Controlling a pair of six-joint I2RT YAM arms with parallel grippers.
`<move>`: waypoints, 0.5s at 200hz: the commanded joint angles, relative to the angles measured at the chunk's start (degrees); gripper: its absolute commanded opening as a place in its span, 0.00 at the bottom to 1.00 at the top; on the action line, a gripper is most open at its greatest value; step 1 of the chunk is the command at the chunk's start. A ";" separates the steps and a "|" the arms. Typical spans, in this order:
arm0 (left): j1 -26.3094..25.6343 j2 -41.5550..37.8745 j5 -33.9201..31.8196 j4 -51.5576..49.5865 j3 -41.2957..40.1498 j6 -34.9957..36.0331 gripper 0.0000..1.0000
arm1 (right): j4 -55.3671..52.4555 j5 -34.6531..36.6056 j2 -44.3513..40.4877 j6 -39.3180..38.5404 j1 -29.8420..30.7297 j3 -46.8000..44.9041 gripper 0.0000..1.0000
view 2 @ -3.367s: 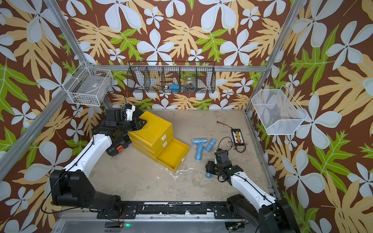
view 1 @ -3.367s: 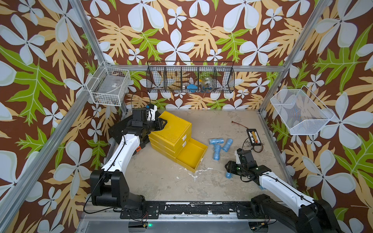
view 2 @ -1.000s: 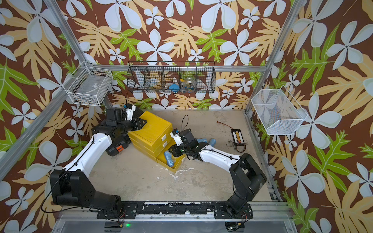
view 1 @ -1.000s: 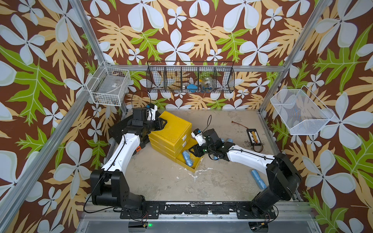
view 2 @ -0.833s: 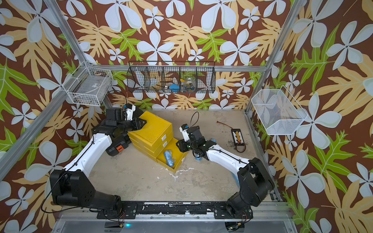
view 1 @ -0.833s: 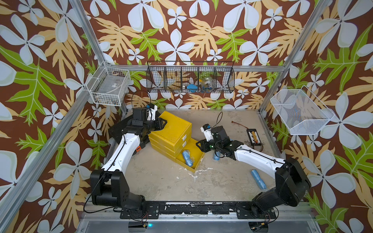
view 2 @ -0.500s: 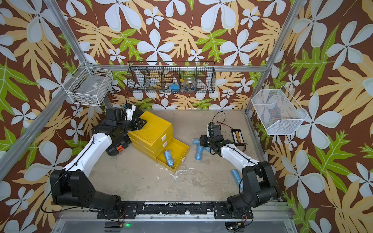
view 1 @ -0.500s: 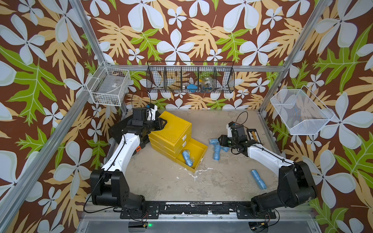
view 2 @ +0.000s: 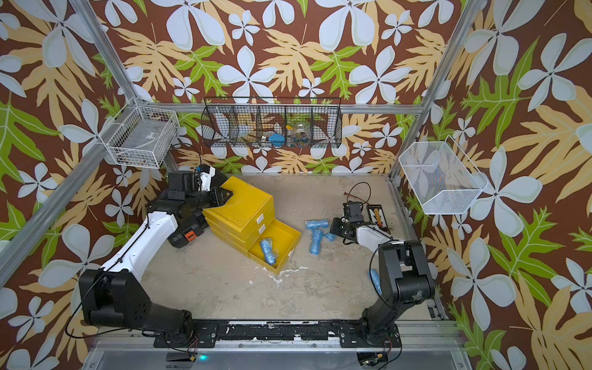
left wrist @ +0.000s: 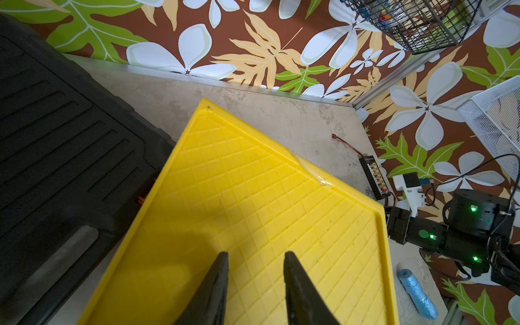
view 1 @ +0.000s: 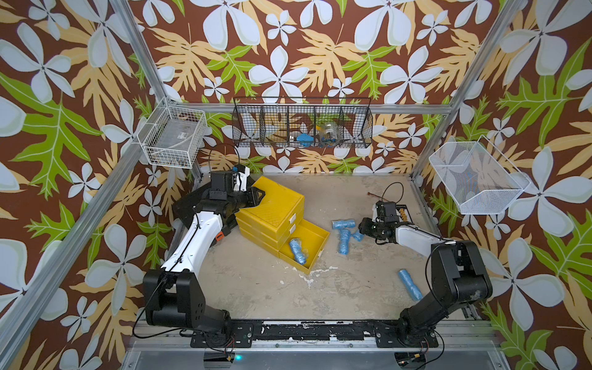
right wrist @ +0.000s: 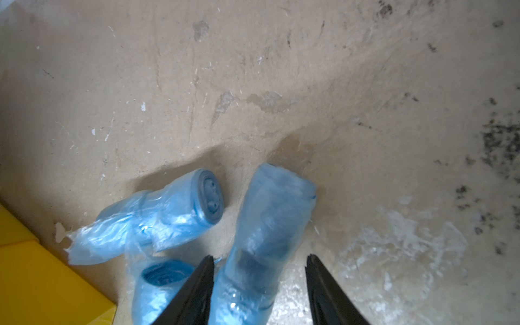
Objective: Sort the rolls of trash bags by color and place them into the drawer
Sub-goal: Pick up the roll of trash bags from the center of the board.
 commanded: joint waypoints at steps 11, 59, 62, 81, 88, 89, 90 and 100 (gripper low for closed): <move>0.07 0.31 -0.92 -3.36 -0.14 0.19 0.37 | 2.15 -0.41 2.84 0.16 -0.03 1.59 0.54; 0.06 0.22 -0.99 -3.68 -0.12 0.51 0.37 | 2.89 -1.15 4.70 0.42 0.02 1.65 0.39; 0.06 0.22 -1.00 -3.63 -0.14 0.53 0.37 | 2.94 -1.35 4.61 0.42 0.03 1.59 0.38; 0.02 0.32 -1.03 -3.62 -0.14 0.59 0.37 | 2.95 -1.79 3.25 0.20 -0.02 0.91 0.27; 0.10 0.30 -1.00 -3.68 -0.14 0.53 0.37 | 3.03 -1.88 2.47 0.14 0.02 0.64 0.25; 0.08 0.30 -1.00 -3.69 -0.14 0.53 0.37 | 3.04 -1.92 2.37 0.11 0.03 0.57 0.24; 0.07 0.30 -0.96 -3.70 -0.14 0.58 0.37 | 3.04 -1.90 2.28 0.13 0.04 0.54 0.24; 0.10 0.39 -1.01 -3.66 -0.14 0.58 0.37 | 2.95 -2.22 0.96 -0.10 -0.01 0.09 0.22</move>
